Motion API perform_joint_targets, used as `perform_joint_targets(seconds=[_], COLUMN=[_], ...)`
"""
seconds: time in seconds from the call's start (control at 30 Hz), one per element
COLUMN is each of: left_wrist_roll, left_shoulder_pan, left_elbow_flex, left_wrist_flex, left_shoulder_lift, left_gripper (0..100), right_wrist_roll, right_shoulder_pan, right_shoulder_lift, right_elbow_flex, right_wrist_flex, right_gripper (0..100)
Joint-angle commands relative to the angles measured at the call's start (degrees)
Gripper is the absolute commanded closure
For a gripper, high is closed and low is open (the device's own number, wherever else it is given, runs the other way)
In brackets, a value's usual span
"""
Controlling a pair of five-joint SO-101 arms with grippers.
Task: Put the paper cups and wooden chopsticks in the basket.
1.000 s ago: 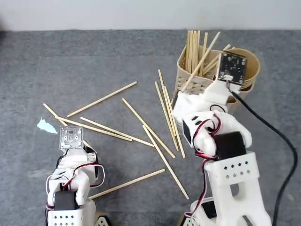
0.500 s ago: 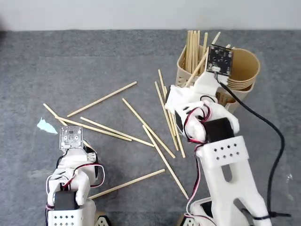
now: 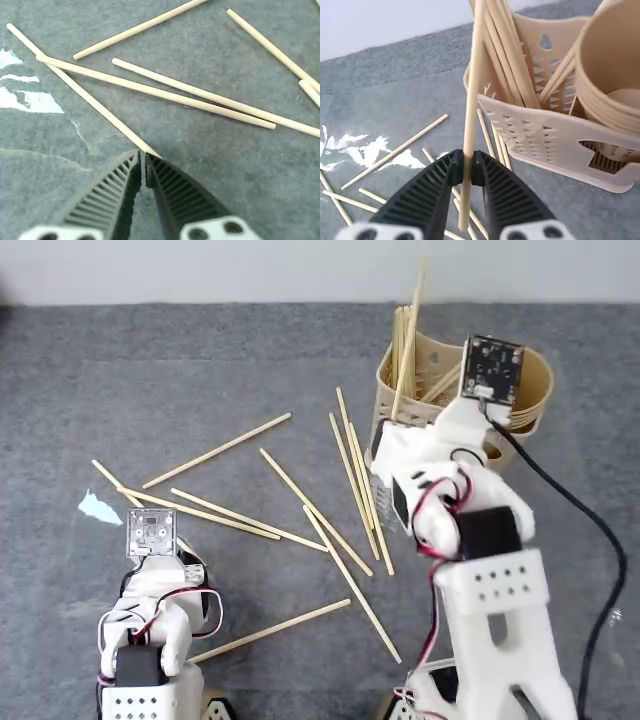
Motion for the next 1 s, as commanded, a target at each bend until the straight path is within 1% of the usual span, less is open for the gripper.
perform_joint_targets(seconds=[0.0,0.1,0.17,0.23,0.33,0.47,0.63,0.7,0.8,0.87,0.97], left_wrist_roll=[-0.4,-0.4,-0.4,-0.4,-0.4,-0.4,-0.4,-0.4,-0.4,-0.4,-0.4], left_shoulder_pan=[-0.3,-0.3,-0.3,-0.3,-0.3,-0.3,-0.3,-0.3,-0.3,-0.3,-0.3], left_elbow_flex=[-0.5,-0.5,-0.5,-0.5,-0.5,-0.5,-0.5,-0.5,-0.5,-0.5,-0.5], left_wrist_flex=[-1.0,-1.0,-1.0,-1.0,-1.0,-1.0,-1.0,-1.0,-1.0,-1.0,-1.0], left_shoulder_lift=[0.2,0.2,0.2,0.2,0.2,0.2,0.2,0.2,0.2,0.2,0.2], left_gripper=[98,98,98,98,98,98,98,98,98,98,98], right_wrist_roll=[4.2,6.9,8.7,10.7,14.4,20.7,32.4,35.8,36.8,36.3,32.6], right_shoulder_pan=[0.7,0.7,0.7,0.7,1.1,1.2,1.2,1.2,1.9,3.1,5.1], right_shoulder_lift=[-5.4,-7.2,-7.6,-7.8,-7.6,-7.3,-7.3,-7.3,-7.3,-7.3,-7.2], right_elbow_flex=[-3.1,-2.8,-1.4,1.1,6.1,16.2,31.6,36.8,40.7,40.9,40.2], right_wrist_flex=[1.5,1.5,-0.5,-5.1,-14.9,-34.8,-64.0,-72.9,-80.5,-81.6,-81.7], right_gripper=[99.1,99.1,99.1,99.1,99.1,99.1,99.1,99.1,99.1,99.1,99.1])
